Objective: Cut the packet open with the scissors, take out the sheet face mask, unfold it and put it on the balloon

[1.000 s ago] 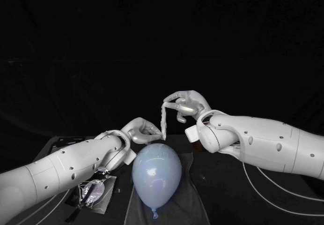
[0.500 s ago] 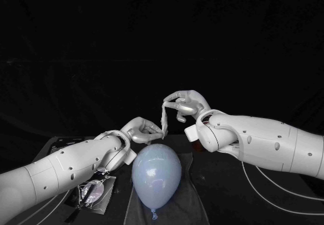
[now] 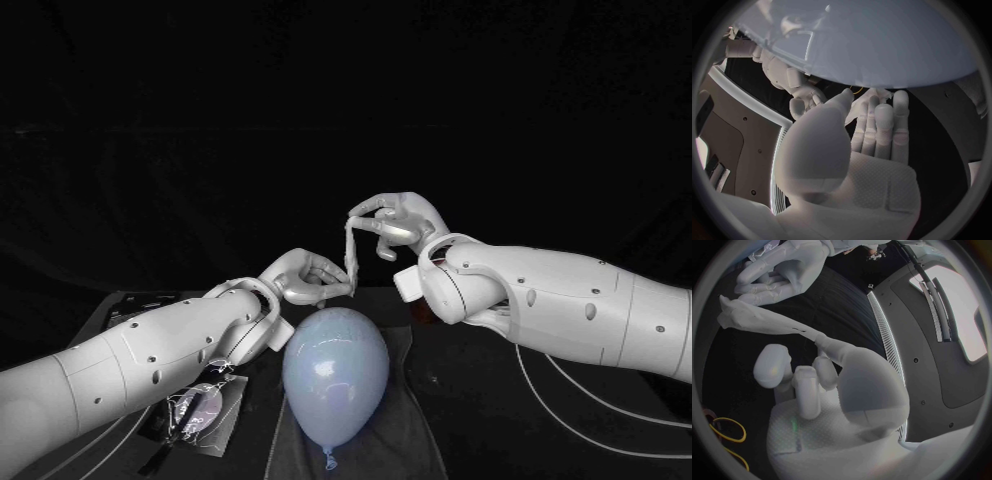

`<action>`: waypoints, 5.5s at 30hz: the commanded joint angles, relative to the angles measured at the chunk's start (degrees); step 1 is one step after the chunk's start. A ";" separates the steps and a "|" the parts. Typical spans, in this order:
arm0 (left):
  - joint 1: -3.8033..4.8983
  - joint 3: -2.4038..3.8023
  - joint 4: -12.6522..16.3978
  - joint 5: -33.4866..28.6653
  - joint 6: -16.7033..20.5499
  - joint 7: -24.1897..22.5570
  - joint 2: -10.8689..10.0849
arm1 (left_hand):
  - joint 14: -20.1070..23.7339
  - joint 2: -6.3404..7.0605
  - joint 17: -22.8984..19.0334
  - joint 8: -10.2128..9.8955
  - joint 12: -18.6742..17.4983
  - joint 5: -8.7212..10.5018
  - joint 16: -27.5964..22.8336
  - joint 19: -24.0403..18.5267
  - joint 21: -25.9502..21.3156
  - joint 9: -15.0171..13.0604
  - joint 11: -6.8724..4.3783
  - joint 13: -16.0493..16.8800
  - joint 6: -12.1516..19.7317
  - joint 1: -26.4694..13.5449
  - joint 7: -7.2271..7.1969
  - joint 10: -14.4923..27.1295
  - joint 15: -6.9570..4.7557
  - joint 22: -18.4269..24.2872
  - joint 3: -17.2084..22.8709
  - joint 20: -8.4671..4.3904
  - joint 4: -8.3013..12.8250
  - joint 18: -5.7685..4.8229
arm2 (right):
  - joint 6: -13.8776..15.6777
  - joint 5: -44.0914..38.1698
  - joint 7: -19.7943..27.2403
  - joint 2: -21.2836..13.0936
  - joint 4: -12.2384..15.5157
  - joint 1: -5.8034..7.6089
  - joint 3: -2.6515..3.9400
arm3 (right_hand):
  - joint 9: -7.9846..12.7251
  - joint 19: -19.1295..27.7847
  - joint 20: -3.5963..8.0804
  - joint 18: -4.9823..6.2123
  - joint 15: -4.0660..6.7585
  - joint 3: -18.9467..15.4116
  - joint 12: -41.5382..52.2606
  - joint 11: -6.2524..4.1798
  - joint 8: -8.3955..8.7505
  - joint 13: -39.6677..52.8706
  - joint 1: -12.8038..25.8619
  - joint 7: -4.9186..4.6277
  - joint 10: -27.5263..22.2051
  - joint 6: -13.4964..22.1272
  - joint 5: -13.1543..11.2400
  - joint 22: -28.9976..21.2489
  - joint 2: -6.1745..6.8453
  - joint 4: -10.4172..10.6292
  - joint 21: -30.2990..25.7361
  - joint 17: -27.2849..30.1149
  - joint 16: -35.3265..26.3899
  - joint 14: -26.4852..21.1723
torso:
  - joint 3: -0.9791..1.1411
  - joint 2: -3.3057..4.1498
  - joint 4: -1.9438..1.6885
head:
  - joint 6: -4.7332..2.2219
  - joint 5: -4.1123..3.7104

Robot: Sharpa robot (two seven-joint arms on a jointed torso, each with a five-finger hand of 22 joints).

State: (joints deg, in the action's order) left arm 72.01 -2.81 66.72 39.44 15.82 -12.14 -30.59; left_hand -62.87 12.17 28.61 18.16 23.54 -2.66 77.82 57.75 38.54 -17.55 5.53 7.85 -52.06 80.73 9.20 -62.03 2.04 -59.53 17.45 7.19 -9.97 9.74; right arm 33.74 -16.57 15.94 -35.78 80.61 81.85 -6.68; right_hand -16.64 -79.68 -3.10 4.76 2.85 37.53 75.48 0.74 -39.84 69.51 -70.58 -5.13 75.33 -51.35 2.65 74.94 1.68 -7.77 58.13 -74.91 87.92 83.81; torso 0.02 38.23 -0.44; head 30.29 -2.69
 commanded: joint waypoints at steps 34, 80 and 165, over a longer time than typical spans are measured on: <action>0.04 0.07 -0.03 -0.30 2.06 1.51 0.54 | -7.22 -2.42 15.92 4.37 18.55 -0.07 5.76 2.42 2.35 -2.83 -0.63 11.88 2.56 4.78 -0.51 8.03 -0.62 -2.39 -9.00 -0.21 -4.51 0.46 | 0.31 -0.21 0.09 0.99 0.84 0.02 0.07 | -0.08 0.18 -0.11 0.88 0.05 0.40 0.16 0.03 -0.18 0.05 0.46 0.00 0.09 -0.30 0.14 7.46 -0.13 0.08 -0.13 -9.34 0.22 4.59 | -0.02 0.00 -0.02 | 0.03 -0.09; 0.05 0.11 -0.36 -1.29 8.11 2.52 0.96 | -17.69 -10.23 36.80 10.30 39.69 -0.17 10.13 11.04 17.01 -3.87 -3.68 24.94 -1.15 15.45 -3.26 8.64 -3.43 -11.85 -9.41 -2.67 -4.42 -1.87 | 0.25 -0.42 -0.33 2.39 0.11 0.03 0.06 | -0.15 0.15 -0.13 0.87 0.03 0.54 0.12 0.04 -0.26 0.01 0.48 -0.02 0.05 -0.27 0.16 7.48 -0.19 -0.01 -0.10 -9.33 0.20 4.58 | 0.04 0.01 0.02 | 0.22 0.31; 0.14 0.34 -8.50 -32.51 -14.53 14.70 2.98 | -15.69 -18.74 32.99 5.42 35.48 -0.13 8.92 9.89 12.97 -0.53 -1.10 23.47 4.27 -19.23 -0.51 5.68 -1.15 -10.58 -9.58 -0.84 -6.90 -1.50 | 0.62 -1.52 0.71 2.00 -0.60 0.03 0.14 | -0.20 0.19 -0.14 0.90 0.02 0.64 0.04 0.06 -0.31 -0.10 0.53 -0.05 -0.05 -0.22 0.15 7.45 -0.21 -0.08 -0.27 -9.21 0.15 4.55 | -0.05 0.05 0.00 | 0.40 1.38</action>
State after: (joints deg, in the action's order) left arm 72.08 -2.52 58.10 9.51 0.95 2.31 -27.80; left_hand -78.12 -6.59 61.53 23.27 58.80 -2.86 86.53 67.31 51.33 -18.10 4.40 31.13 -48.18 61.19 8.81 -56.80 0.93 -70.04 8.19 6.30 -16.81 8.81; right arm 34.53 -17.51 15.98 -33.84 79.91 81.85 -6.61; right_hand -16.79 -79.69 -3.10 4.76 2.84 37.88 75.36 0.74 -39.91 69.32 -70.50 -5.21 75.33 -51.23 2.40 74.94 1.61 -7.74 58.13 -74.95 87.89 83.81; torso -0.01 38.23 -0.43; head 30.58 -1.33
